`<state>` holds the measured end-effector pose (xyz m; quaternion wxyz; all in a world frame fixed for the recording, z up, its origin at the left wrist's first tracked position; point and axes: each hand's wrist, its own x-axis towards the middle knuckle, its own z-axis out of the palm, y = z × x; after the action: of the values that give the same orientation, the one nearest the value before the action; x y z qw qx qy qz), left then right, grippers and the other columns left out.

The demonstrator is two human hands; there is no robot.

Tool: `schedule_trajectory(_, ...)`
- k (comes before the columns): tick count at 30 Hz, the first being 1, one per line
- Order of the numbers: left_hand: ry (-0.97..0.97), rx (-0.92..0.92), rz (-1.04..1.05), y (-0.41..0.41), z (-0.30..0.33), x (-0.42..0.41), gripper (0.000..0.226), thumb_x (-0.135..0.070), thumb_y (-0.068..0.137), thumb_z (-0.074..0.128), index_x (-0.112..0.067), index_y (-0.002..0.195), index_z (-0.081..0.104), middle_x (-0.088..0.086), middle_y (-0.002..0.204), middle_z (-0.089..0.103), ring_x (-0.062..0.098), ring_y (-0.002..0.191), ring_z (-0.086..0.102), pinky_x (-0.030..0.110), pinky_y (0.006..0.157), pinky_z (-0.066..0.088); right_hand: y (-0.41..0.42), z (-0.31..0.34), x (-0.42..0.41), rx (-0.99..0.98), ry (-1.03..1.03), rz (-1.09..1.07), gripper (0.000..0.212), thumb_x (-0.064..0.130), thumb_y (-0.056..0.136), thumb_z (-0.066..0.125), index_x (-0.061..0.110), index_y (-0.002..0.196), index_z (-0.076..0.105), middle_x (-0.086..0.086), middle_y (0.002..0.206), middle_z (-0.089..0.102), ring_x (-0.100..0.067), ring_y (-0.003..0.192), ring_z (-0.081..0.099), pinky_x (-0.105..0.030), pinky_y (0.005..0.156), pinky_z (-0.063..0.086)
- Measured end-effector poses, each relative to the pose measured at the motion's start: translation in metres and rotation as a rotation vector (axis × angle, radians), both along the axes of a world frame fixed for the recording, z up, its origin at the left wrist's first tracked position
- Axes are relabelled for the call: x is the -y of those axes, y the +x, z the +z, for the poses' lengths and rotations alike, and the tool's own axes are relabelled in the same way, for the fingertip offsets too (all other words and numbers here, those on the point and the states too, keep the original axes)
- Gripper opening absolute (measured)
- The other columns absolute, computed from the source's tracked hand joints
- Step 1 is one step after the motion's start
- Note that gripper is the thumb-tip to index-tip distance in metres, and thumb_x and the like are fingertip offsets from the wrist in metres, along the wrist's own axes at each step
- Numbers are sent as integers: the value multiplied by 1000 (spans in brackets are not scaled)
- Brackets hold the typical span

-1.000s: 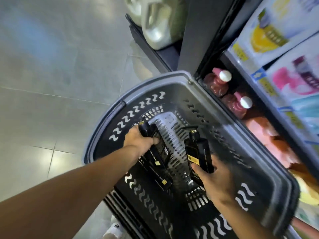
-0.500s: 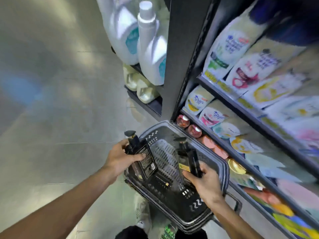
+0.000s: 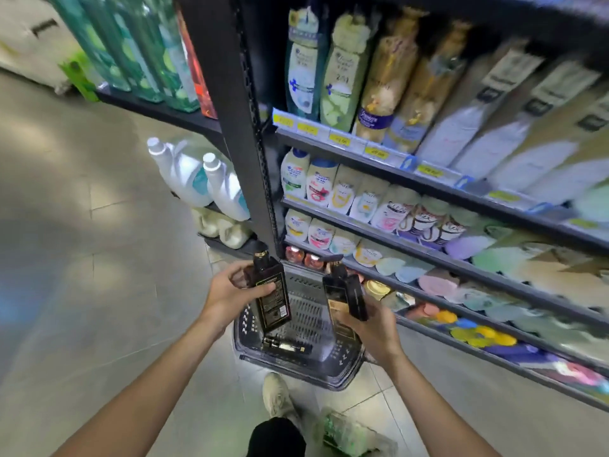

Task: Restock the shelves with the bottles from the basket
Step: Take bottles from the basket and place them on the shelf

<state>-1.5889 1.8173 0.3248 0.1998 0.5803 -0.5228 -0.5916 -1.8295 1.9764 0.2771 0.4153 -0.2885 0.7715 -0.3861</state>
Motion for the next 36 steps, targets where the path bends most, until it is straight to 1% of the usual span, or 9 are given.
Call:
schedule_trajectory(4, -39, -102, -85, -44, 40, -31, 53, -1, 68, 90, -7, 116, 68, 4, 101, 79, 9, 91, 75, 20, 80, 59, -30, 45, -56, -33, -117, -46, 22, 17, 76, 86, 9, 88, 69, -9, 73, 66, -26, 66, 59, -41, 64, 51)
schedule_trajectory(8, -116, -159, -183, -94, 76, -76, 55, -8, 67, 92, -10, 117, 70, 6, 108, 78, 21, 104, 73, 30, 93, 58, -63, 89, -129, 23, -211, -149, 20, -1, 78, 80, 15, 79, 68, 15, 59, 62, 1, 57, 54, -14, 58, 45)
schedule_trajectory(12, -174, -183, -354, -153, 115, -142, 57, -25, 62, 98, -16, 112, 73, -2, 104, 78, 11, 100, 74, 28, 89, 57, -94, 123, -214, 66, -272, -303, 36, -12, 76, 79, 20, 91, 71, 14, 74, 76, 4, 69, 69, -11, 65, 50)
schedule_trajectory(14, -212, -215, -424, -187, 135, -180, 43, -10, 70, 92, -15, 107, 72, -12, 90, 79, -3, 87, 72, 13, 77, 55, -113, 142, -256, 43, -299, -375, 37, -8, 73, 82, 22, 92, 71, 13, 78, 78, 2, 73, 71, -13, 69, 52)
schedule_trajectory(16, -227, -244, -486, -215, 153, -220, 42, -1, 71, 88, -18, 104, 70, -19, 84, 77, -8, 83, 71, 10, 79, 55, -130, 153, -300, 0, -322, -431, 35, -1, 71, 87, 22, 92, 73, 11, 83, 78, -2, 79, 72, -19, 75, 55)
schedule_trajectory(21, -318, -318, -642, -281, 192, -313, 56, -18, 60, 94, -15, 111, 74, -3, 103, 79, 11, 102, 73, 19, 90, 54, -175, 200, -414, -96, -392, -584, 29, 3, 71, 88, 17, 91, 73, -1, 89, 79, -8, 79, 74, -21, 75, 58)
schedule_trajectory(26, -402, -412, -772, -337, 236, -397, 43, -8, 68, 91, -30, 99, 73, -19, 90, 78, -6, 85, 71, 7, 73, 52, -205, 241, -516, -176, -481, -689, 42, 15, 71, 91, 21, 108, 74, 2, 99, 79, -12, 95, 74, -29, 88, 56)
schedule_trajectory(32, -457, -477, -903, -404, 267, -465, 49, -14, 63, 93, -27, 106, 74, -13, 98, 79, 4, 95, 74, 20, 86, 54, -230, 274, -604, -228, -587, -841, 36, 11, 72, 89, 26, 101, 73, 8, 93, 79, -9, 91, 73, -21, 81, 56)
schedule_trajectory(36, -452, -531, -971, -460, 284, -497, 51, -18, 63, 93, -26, 110, 74, -12, 101, 79, 4, 97, 73, 27, 91, 52, -264, 295, -647, -264, -628, -906, 42, 13, 74, 88, 19, 113, 73, 2, 100, 79, -14, 97, 74, -28, 86, 58)
